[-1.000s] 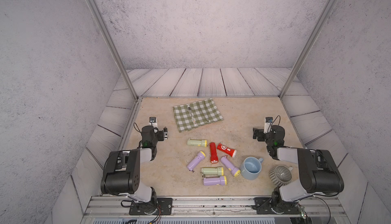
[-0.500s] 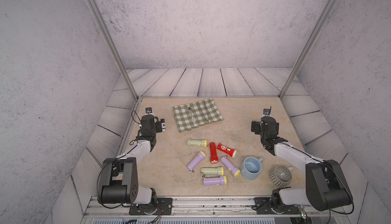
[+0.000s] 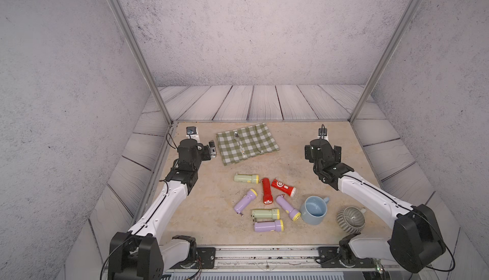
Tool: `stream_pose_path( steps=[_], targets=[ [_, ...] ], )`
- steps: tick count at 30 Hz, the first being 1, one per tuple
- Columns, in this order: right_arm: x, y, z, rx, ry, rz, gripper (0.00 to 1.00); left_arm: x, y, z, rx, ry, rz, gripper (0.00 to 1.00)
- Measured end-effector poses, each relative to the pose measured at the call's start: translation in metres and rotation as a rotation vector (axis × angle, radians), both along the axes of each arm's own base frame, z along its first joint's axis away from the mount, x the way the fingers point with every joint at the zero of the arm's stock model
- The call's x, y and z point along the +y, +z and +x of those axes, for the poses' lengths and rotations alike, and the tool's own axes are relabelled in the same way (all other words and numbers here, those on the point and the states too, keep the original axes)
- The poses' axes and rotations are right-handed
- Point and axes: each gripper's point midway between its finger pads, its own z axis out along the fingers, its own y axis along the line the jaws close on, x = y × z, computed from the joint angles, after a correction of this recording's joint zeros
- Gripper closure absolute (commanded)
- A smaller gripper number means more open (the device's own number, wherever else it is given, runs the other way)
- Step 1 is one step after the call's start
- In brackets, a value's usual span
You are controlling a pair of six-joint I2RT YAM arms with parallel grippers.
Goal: Close the plug at the bottom of the flashlight
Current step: Adjust the flashlight at the center of the board.
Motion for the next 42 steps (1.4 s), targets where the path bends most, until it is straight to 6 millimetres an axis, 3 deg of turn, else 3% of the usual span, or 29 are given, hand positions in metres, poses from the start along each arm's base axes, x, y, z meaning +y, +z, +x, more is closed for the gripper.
stream_pose_path(
  steps=[5,7,12,14,16,20,27,35,39,42],
  targets=[
    [0.021,0.005,-0.008,-0.015,0.051,-0.013,0.01,-0.007,0.044,-0.023,-0.131,-0.028,-0.157,0.02],
    [0.033,0.005,-0.011,-0.012,0.086,-0.025,0.08,-0.007,0.055,-0.039,-0.196,-0.032,-0.226,0.02],
    [0.065,0.006,-0.02,-0.006,0.195,-0.066,0.39,0.01,0.039,-0.071,-0.248,0.047,-0.351,0.02],
    [0.077,0.005,-0.023,-0.001,0.24,-0.069,0.61,0.013,0.034,-0.073,-0.212,0.067,-0.347,0.02],
    [0.084,0.004,-0.025,0.003,0.267,-0.063,0.74,0.014,0.034,-0.07,-0.168,0.084,-0.34,0.02],
    [0.094,0.0,-0.026,0.018,0.308,-0.039,0.88,0.018,0.04,-0.066,-0.098,0.134,-0.352,0.02],
    [0.11,-0.011,-0.027,0.05,0.372,-0.01,0.9,0.025,0.039,-0.068,0.03,0.218,-0.392,0.02],
    [0.13,-0.033,-0.025,0.119,0.446,0.008,0.89,0.041,0.028,-0.094,0.064,0.318,-0.432,0.02],
    [0.137,-0.041,-0.026,0.151,0.481,0.017,0.88,0.045,0.022,-0.086,0.144,0.354,-0.412,0.02],
    [0.142,-0.04,-0.027,0.161,0.507,0.023,0.87,0.043,0.006,-0.08,0.209,0.359,-0.398,0.02]
  ],
)
